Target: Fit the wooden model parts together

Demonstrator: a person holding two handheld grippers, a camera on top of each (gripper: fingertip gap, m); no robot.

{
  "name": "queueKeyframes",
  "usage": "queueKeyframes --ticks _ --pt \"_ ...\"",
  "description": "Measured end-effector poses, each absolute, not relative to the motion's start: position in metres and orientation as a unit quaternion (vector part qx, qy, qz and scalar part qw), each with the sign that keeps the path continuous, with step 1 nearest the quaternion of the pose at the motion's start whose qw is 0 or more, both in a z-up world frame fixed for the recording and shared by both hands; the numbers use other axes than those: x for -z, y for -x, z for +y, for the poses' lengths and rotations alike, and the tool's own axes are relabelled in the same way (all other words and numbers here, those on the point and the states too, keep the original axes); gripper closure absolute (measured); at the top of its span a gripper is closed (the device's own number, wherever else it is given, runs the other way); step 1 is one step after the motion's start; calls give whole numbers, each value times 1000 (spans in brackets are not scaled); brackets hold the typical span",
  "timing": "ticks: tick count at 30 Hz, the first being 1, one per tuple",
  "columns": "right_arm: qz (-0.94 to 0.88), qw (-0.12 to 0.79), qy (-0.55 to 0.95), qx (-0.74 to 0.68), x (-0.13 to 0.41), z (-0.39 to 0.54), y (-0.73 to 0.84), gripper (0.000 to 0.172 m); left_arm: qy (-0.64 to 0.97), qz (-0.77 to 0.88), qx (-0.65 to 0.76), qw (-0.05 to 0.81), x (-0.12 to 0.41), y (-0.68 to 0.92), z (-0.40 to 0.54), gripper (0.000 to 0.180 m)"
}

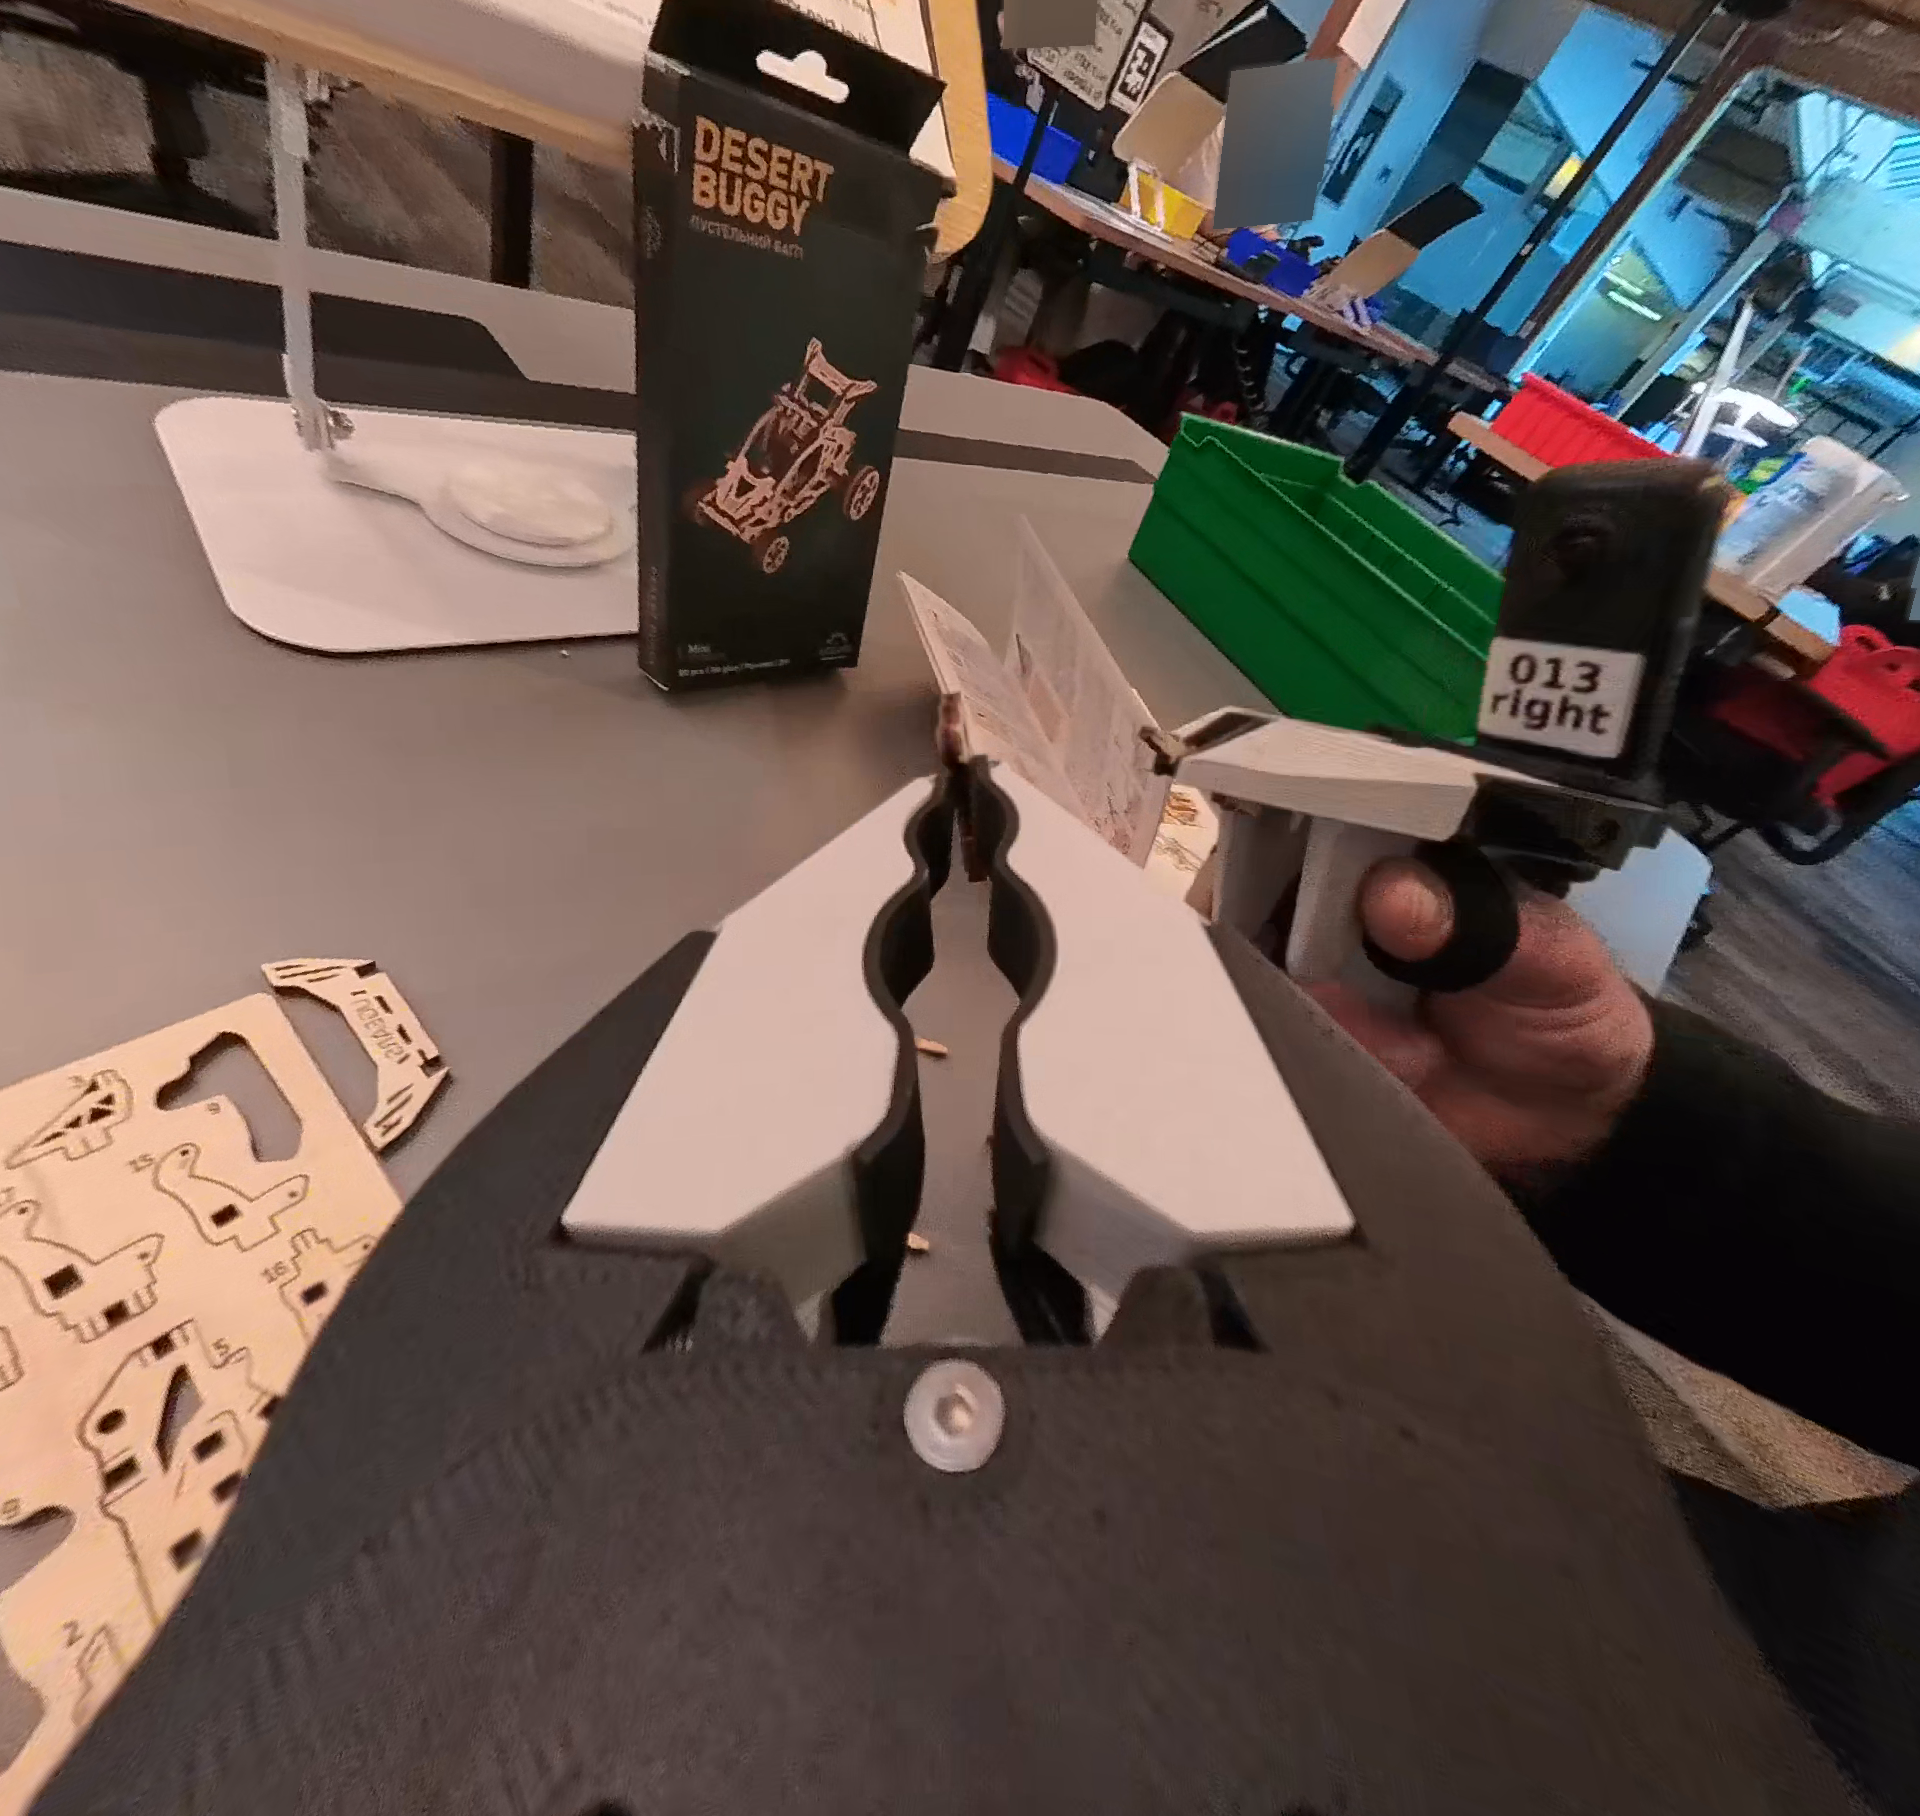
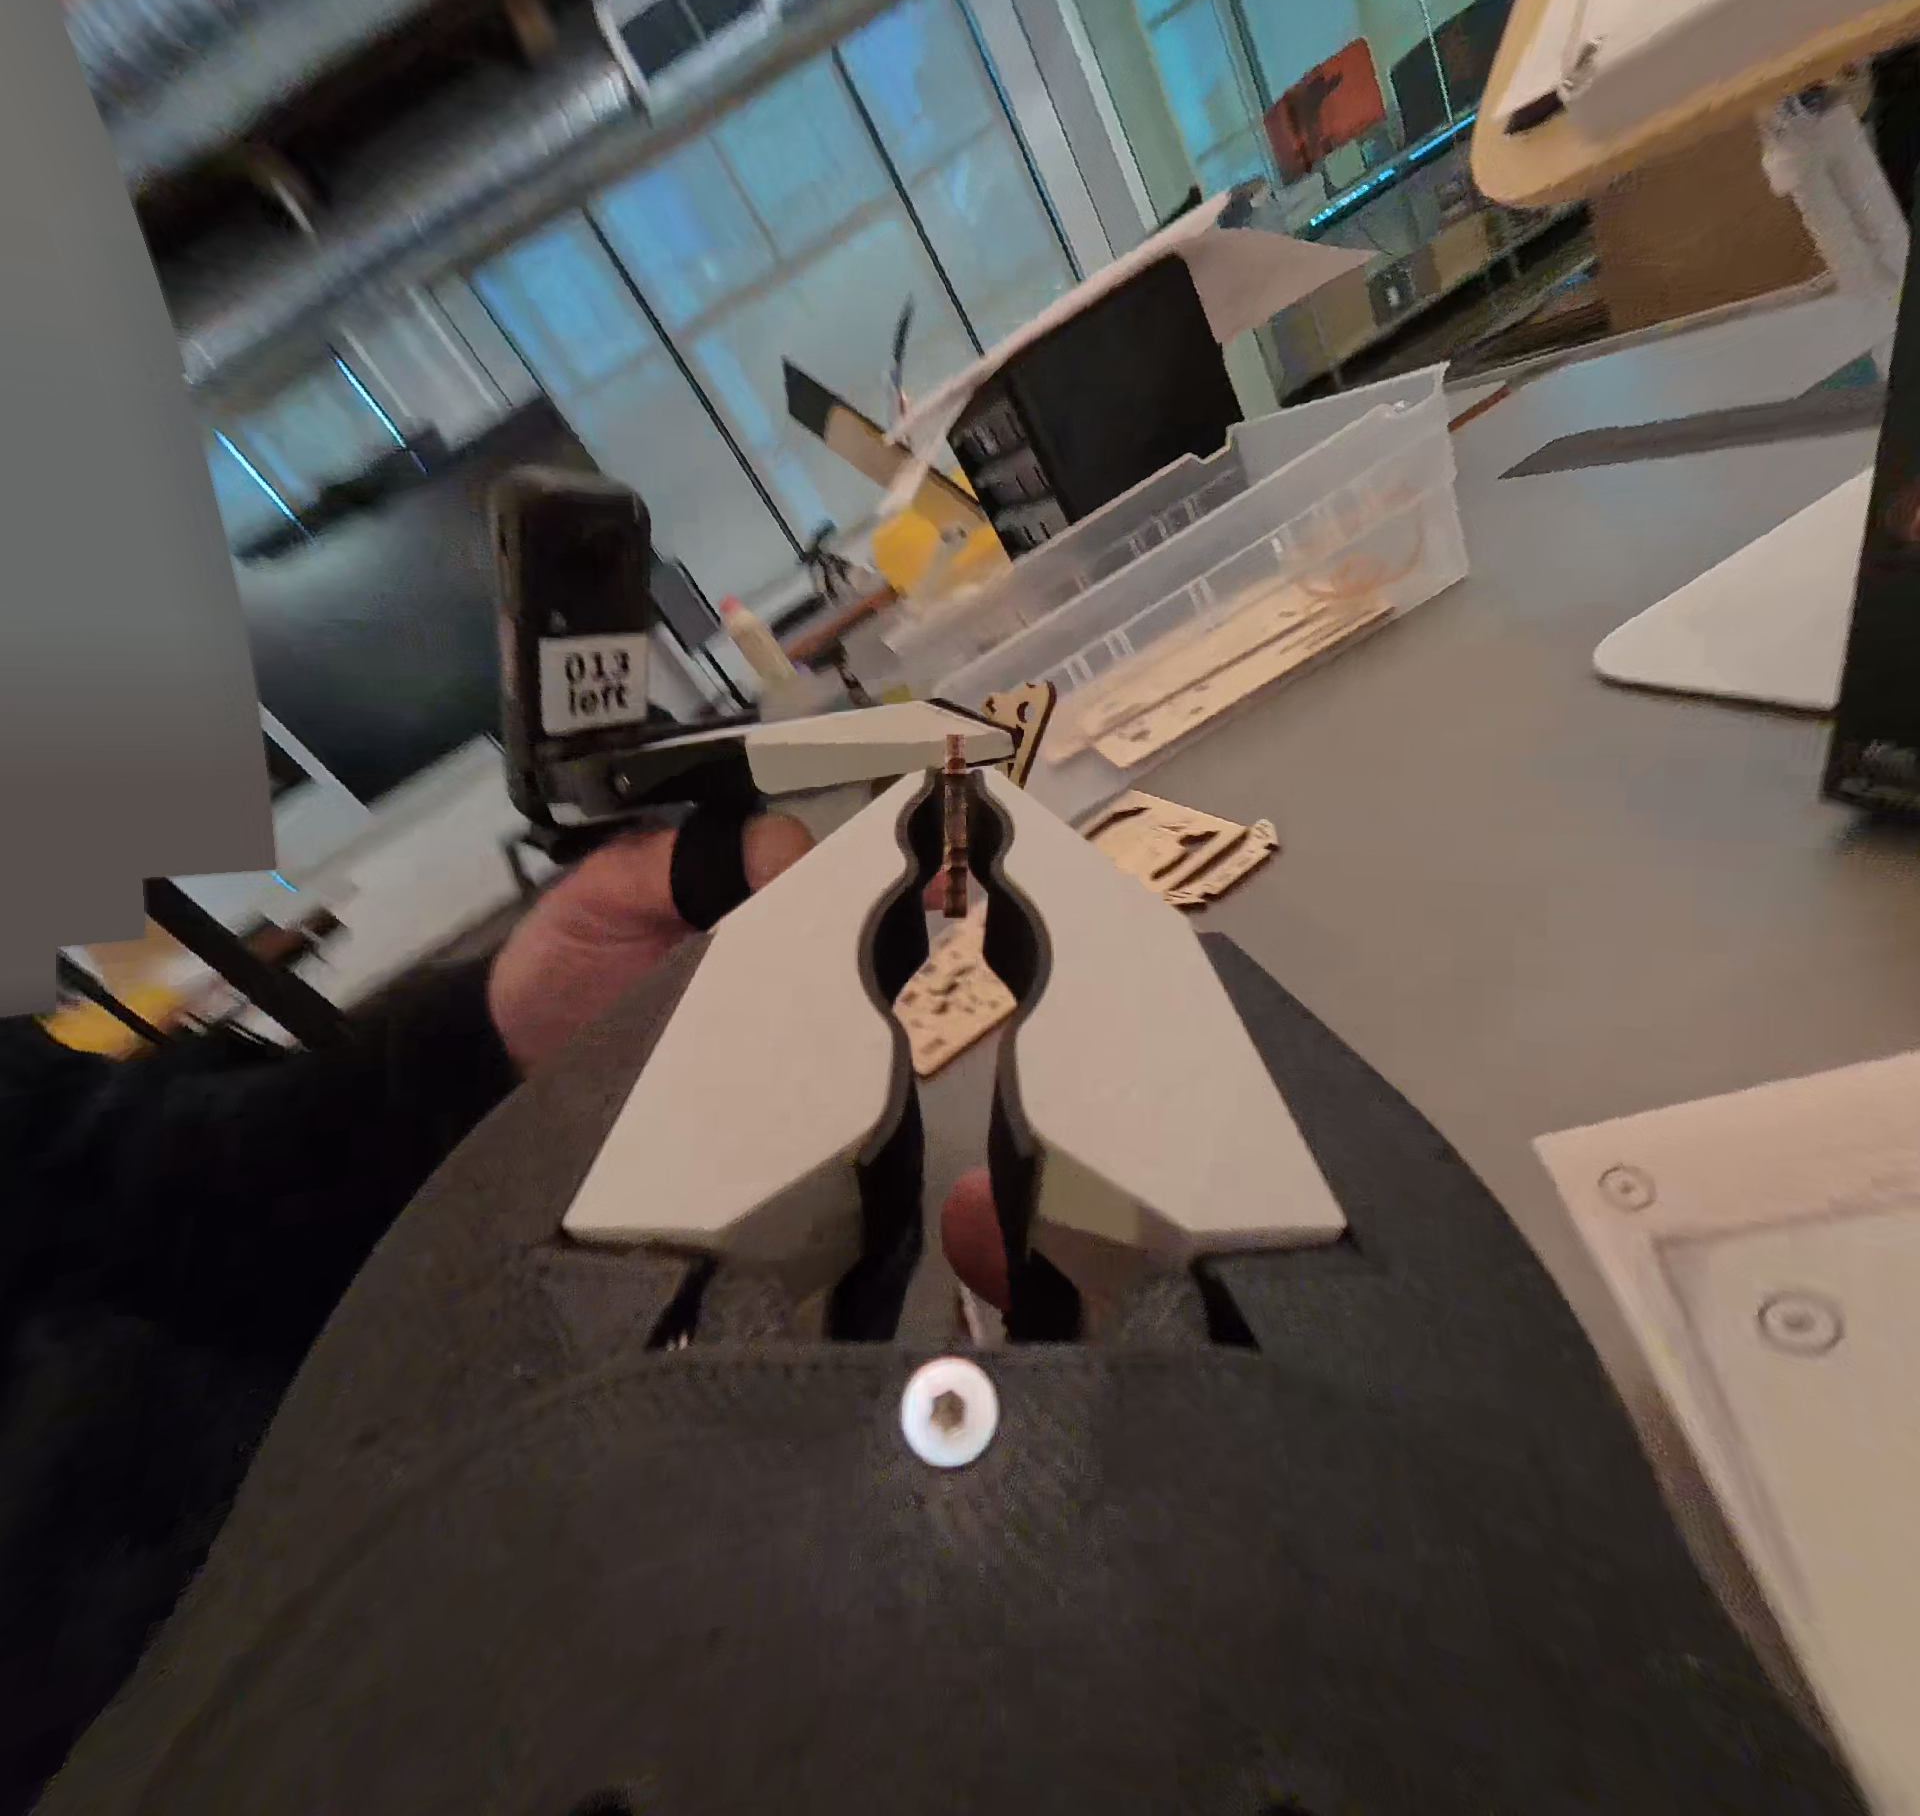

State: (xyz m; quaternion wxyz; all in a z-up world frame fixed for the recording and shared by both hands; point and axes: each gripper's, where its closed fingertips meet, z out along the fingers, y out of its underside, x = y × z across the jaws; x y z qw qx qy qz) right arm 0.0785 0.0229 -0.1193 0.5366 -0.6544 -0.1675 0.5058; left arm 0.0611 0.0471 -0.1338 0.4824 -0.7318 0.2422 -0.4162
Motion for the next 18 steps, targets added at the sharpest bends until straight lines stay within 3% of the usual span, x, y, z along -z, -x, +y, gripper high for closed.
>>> queueKeyframes --ticks 8,18 --pt "-312 572 699 -295 125 38 -70 170 725 302 354 508 131 -69 42 179" --pt "-293 561 715 -297 125 40 -71 170 700 380 220 563 126 -70 44 179"
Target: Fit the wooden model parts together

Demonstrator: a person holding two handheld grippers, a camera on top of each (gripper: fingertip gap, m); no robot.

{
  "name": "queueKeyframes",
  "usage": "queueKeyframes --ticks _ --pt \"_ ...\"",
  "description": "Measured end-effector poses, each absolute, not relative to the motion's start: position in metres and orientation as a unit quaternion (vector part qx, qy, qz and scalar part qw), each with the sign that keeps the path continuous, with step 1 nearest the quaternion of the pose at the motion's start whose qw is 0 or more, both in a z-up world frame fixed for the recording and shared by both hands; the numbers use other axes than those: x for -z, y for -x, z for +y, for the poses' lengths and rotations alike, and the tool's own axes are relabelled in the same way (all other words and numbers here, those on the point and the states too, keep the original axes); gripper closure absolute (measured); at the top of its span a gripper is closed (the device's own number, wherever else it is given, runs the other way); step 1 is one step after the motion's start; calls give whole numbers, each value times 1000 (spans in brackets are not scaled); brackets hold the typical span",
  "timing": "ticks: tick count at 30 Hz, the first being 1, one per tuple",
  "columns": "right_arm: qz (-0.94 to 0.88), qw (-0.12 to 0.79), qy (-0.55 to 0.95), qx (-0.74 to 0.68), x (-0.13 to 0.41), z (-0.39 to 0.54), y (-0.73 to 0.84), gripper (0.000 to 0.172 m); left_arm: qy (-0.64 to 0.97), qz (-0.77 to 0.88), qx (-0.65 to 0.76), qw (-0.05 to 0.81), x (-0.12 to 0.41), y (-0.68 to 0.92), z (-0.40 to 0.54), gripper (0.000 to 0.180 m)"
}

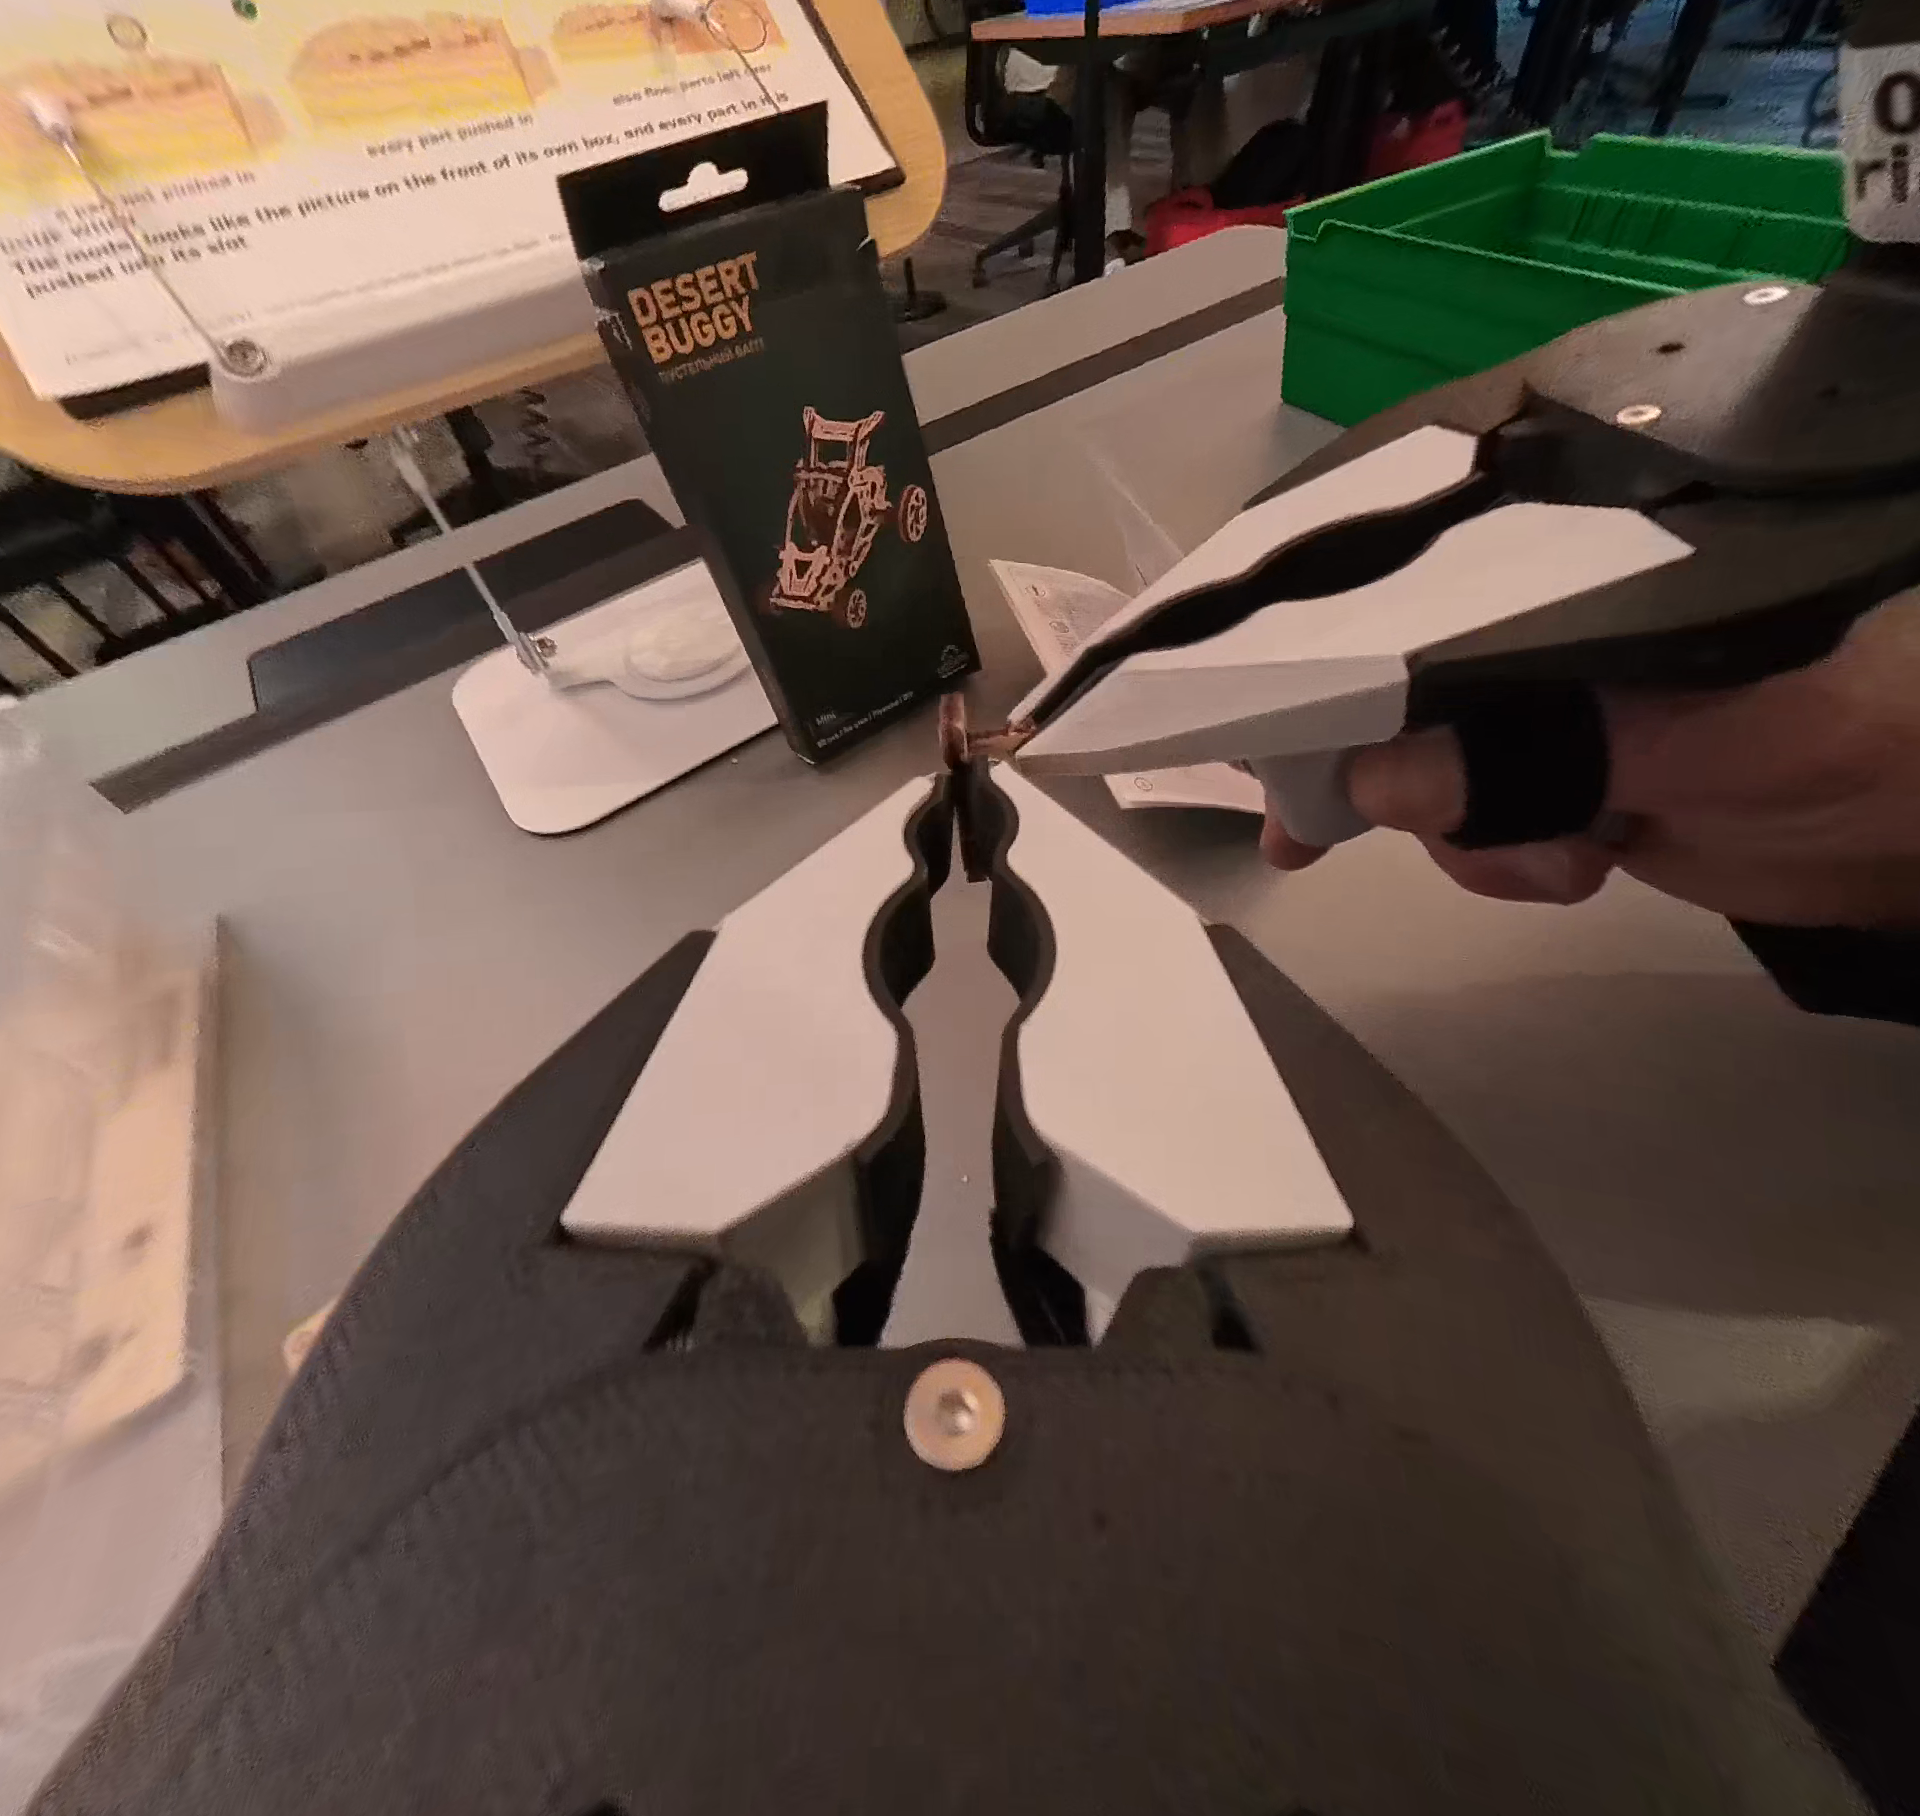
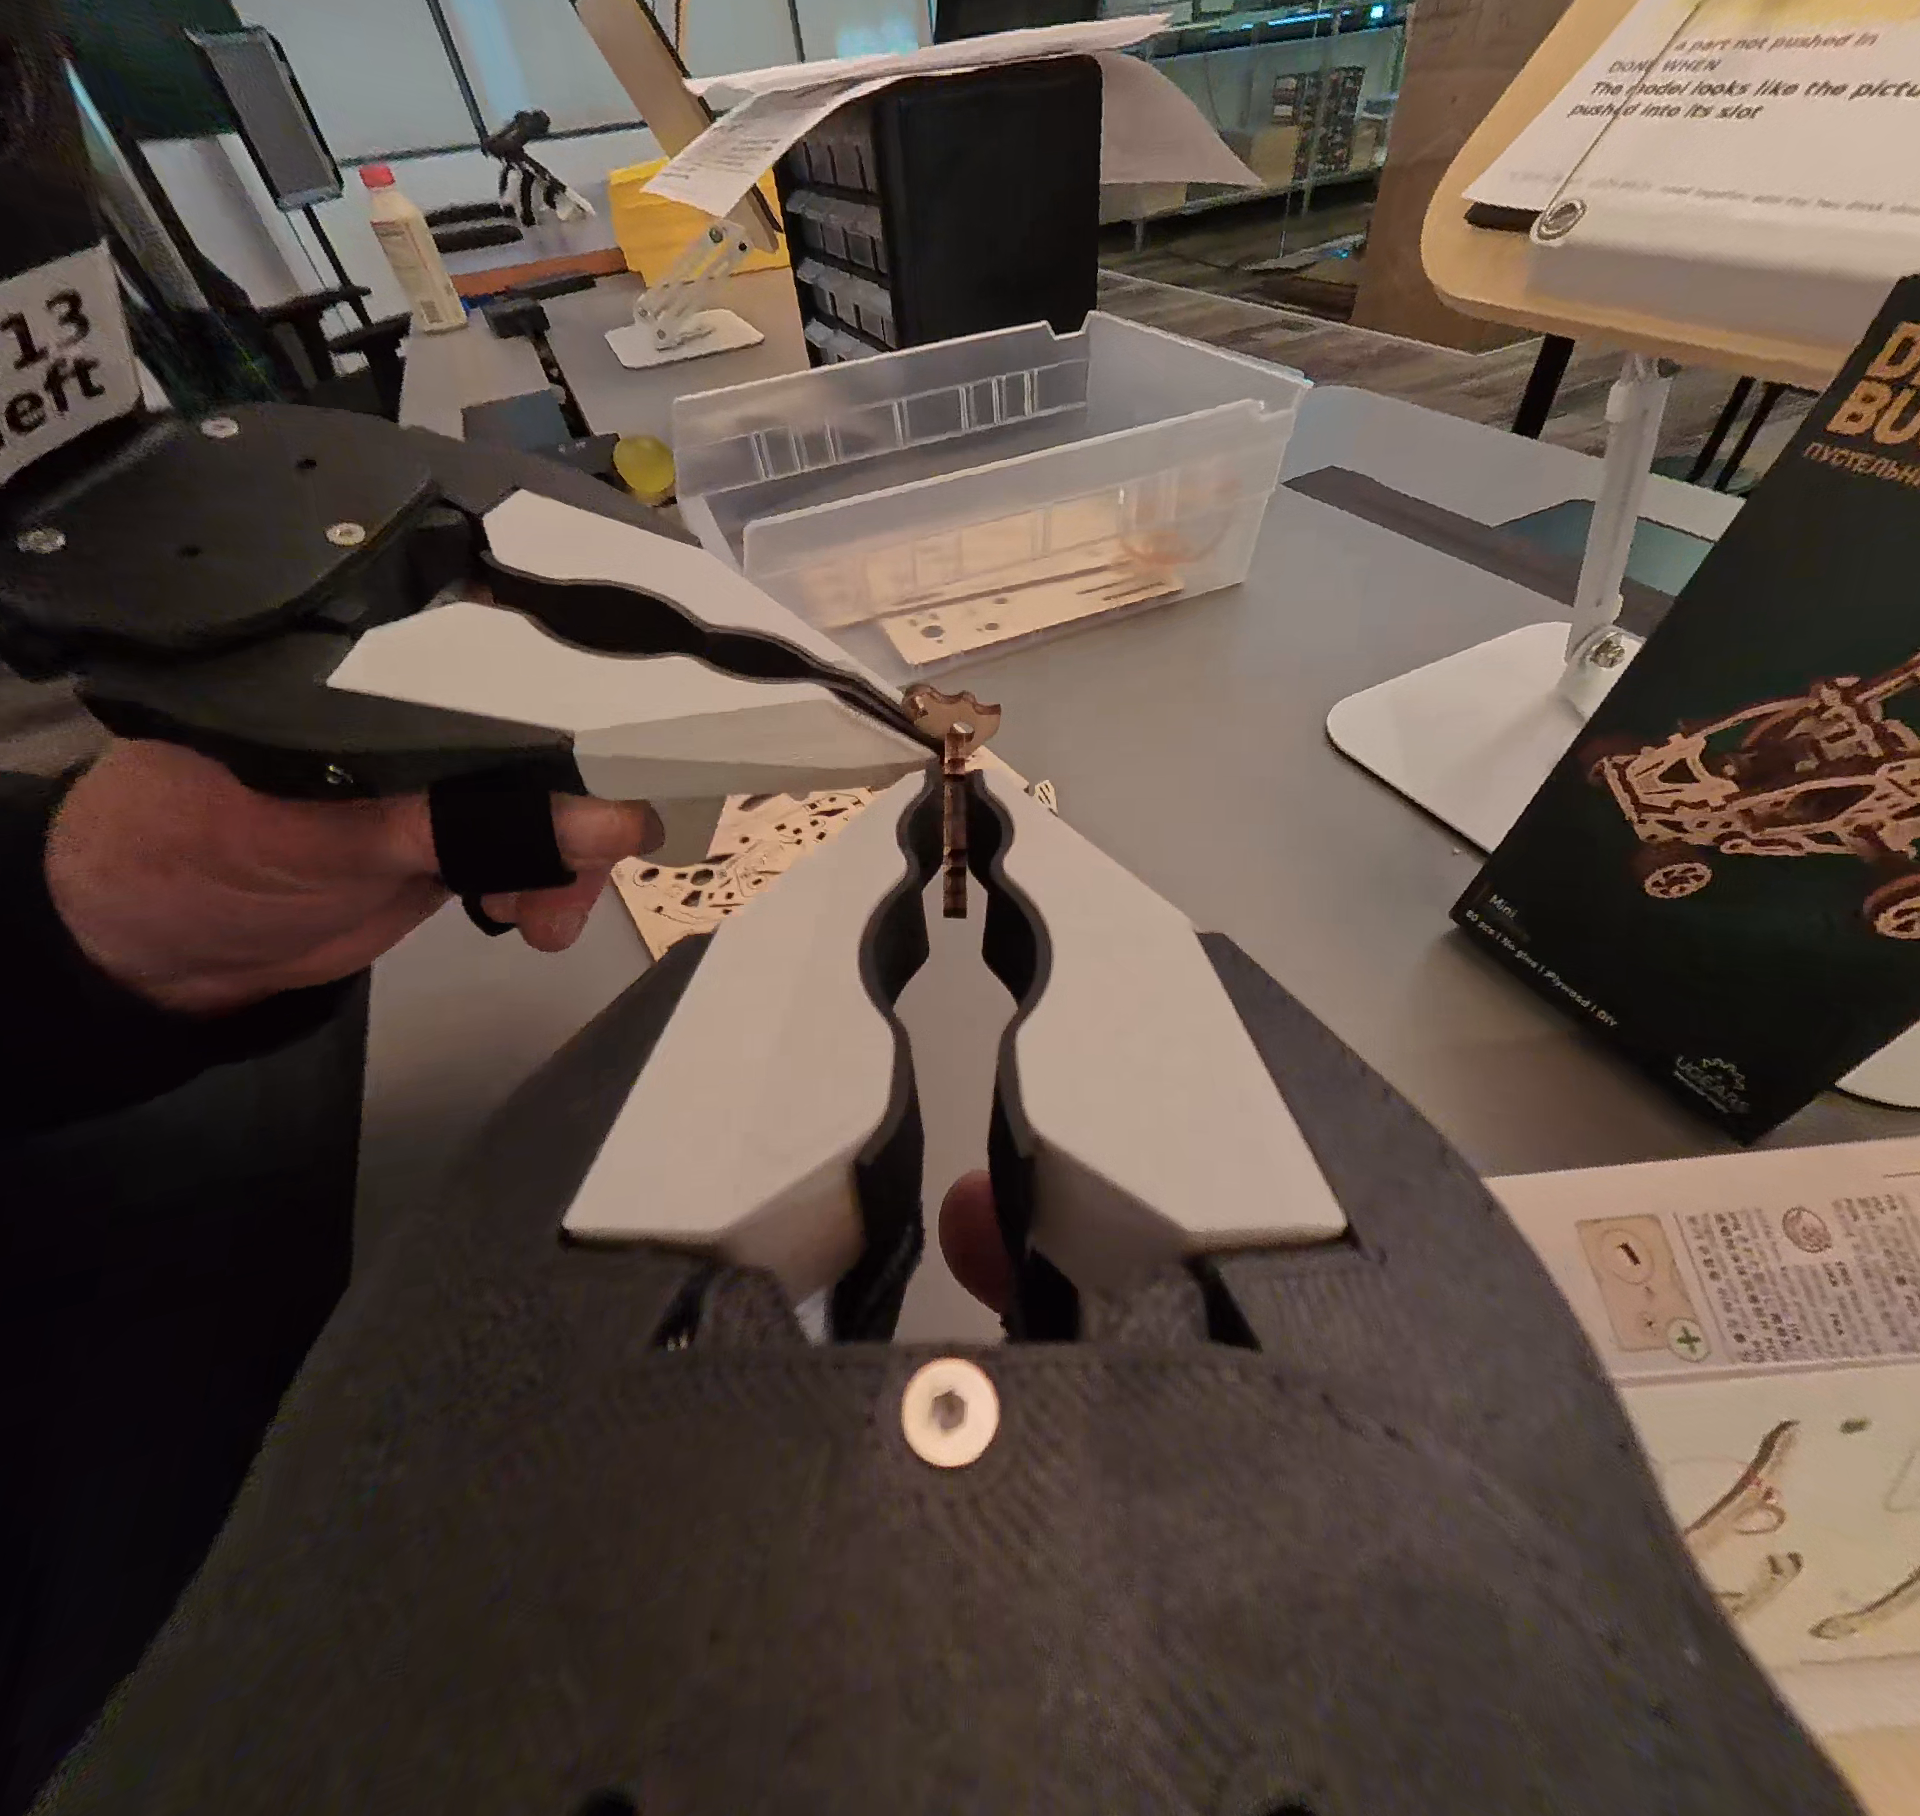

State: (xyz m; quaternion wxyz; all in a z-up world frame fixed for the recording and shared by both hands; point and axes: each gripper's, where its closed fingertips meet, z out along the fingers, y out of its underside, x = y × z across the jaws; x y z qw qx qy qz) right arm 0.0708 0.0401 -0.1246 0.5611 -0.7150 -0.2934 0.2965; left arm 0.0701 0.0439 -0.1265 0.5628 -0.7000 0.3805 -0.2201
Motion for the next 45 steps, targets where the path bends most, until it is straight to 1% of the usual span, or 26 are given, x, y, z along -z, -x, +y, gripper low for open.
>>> queueKeyframes --ticks 12,16,21,23,25,29,31,33,35,37,42,45 --pt "-234 549 709 -376 118 40 -75 170 664 435 153 589 121 -77 40 180" --pt "-257 541 700 -389 115 35 -75 170 632 483 129 592 119 -79 35 180" --pt "-291 506 705 -403 112 29 -76 170 582 549 76 596 115 -80 29 180" --pt "-322 495 713 -378 114 28 -75 170 562 581 43 587 119 -80 27 180" --pt "-320 496 708 -388 111 28 -74 170 583 564 72 580 116 -77 30 180" --pt "-291 502 695 -424 107 28 -72 170 585 545 76 596 110 -74 31 179" --pt "-292 506 694 -421 108 27 -70 170 591 528 87 604 107 -72 33 173" --pt "-294 510 693 -417 108 26 -69 170 591 526 99 603 106 -75 30 177" --pt "-291 516 689 -417 105 26 -70 170 586 528 93 608 104 -76 30 178" --pt "-289 521 685 -419 103 26 -70 170 596 520 116 601 101 -76 29 178" --pt "-275 534 681 -420 96 27 -69 170 587 507 109 622 94 -74 30 179" --pt "-287 565 676 -376 94 28 -70 170 597 488 114 626 93 -75 31 179"
